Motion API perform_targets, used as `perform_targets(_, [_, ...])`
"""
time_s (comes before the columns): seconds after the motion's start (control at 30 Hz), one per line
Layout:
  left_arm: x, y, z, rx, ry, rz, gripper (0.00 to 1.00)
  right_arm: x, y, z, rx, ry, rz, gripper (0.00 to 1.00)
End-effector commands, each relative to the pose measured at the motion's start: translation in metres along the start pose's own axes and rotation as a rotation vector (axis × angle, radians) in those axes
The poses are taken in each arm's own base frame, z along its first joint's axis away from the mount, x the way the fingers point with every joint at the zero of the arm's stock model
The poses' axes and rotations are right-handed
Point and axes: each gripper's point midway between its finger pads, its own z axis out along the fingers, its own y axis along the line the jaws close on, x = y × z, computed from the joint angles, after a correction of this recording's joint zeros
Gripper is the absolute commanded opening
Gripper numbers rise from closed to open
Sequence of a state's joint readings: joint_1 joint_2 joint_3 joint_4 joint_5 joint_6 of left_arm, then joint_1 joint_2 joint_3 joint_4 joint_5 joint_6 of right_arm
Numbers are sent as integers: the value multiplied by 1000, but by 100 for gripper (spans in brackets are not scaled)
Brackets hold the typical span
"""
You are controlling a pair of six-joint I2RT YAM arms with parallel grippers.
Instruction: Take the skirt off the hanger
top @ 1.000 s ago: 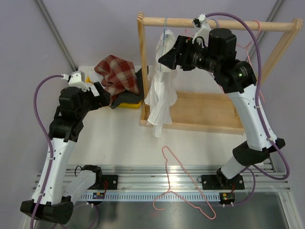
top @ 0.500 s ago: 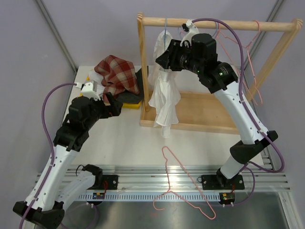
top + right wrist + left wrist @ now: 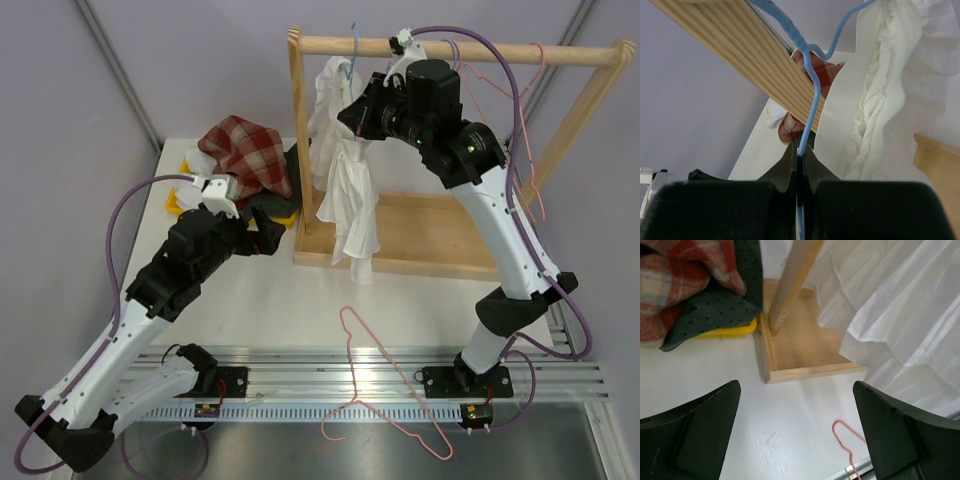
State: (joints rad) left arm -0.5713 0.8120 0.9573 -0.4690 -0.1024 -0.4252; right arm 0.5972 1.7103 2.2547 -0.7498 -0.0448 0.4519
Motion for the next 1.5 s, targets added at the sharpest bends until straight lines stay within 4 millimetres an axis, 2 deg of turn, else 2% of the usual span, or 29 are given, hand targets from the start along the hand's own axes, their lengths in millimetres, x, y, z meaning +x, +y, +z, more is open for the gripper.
perform_targets(0.0, [-57,-64,-10,227,-151,75,99,-49,29,-40,-64,-145,-29,0])
perform_targets(0.03, [-61,-75,-10,266,-158,103,99,-55,33,-52,-76,-162,-25,0])
perform_targets(0.1, [-72,-114,-15,426,-171,126,99,-49,31,-57,-77,-152,-13,0])
perform_targets(0.13, [-75,-126,-18,476,-175,128,99,-57,36,-72,-96,-186,-3,0])
perform_targets(0.17, [-82,-142,-24,551,-195,133,99,-49,31,-70,-82,-170,2,0])
perform_targets(0.27, [-86,-186,-39,732,-210,141,99,-49,31,-79,-85,-184,12,0])
perform_targets(0.33, [-82,-212,-49,825,-191,142,98,-47,29,-80,-76,-177,12,0])
perform_targets(0.37, [-72,-229,-59,874,-167,150,97,-47,28,-79,-71,-177,11,0])
perform_targets(0.47, [-59,-253,-67,884,-147,165,93,-47,27,-80,-67,-177,9,0])
perform_targets(0.57, [-40,-272,-66,882,-106,156,88,-48,28,-80,-71,-180,5,0])
perform_targets(0.63, [-26,-278,-54,838,-92,175,88,-49,29,-81,-74,-182,5,0])
perform_targets(0.73, [-21,-270,-29,671,-116,186,78,-50,31,-86,-78,-181,6,0])
perform_targets(0.77, [-24,-266,-16,585,-137,190,70,-52,32,-88,-79,-186,6,0])
perform_targets(0.8, [-24,-262,-8,534,-148,201,67,-52,32,-90,-79,-186,11,0])
perform_targets(0.87, [-29,-252,11,407,-172,225,66,-55,35,-96,-89,-194,12,0])
perform_targets(0.93, [-35,-247,16,353,-198,237,65,-56,35,-101,-89,-196,12,0])
perform_targets(0.97, [-41,-240,17,298,-223,231,65,-57,37,-104,-93,-199,11,0])
perform_targets(1.1, [-49,-230,13,243,-272,206,49,-58,36,-108,-90,-199,6,0])
perform_targets(1.17, [-50,-232,14,247,-280,209,28,-59,37,-110,-92,-205,9,0])
perform_targets(1.23, [-48,-233,16,239,-270,207,0,-60,37,-110,-90,-211,10,0])
perform_targets(1.33, [-41,-241,7,269,-274,228,0,-63,37,-109,-92,-223,9,0])
perform_targets(1.4, [-29,-251,-7,298,-264,244,0,-64,32,-105,-66,-234,10,0])
perform_targets(1.43, [-25,-247,-15,279,-272,244,0,-66,31,-103,-58,-240,8,0])
perform_targets(1.47, [-10,-259,-32,321,-258,257,0,-67,31,-103,-56,-243,6,0])
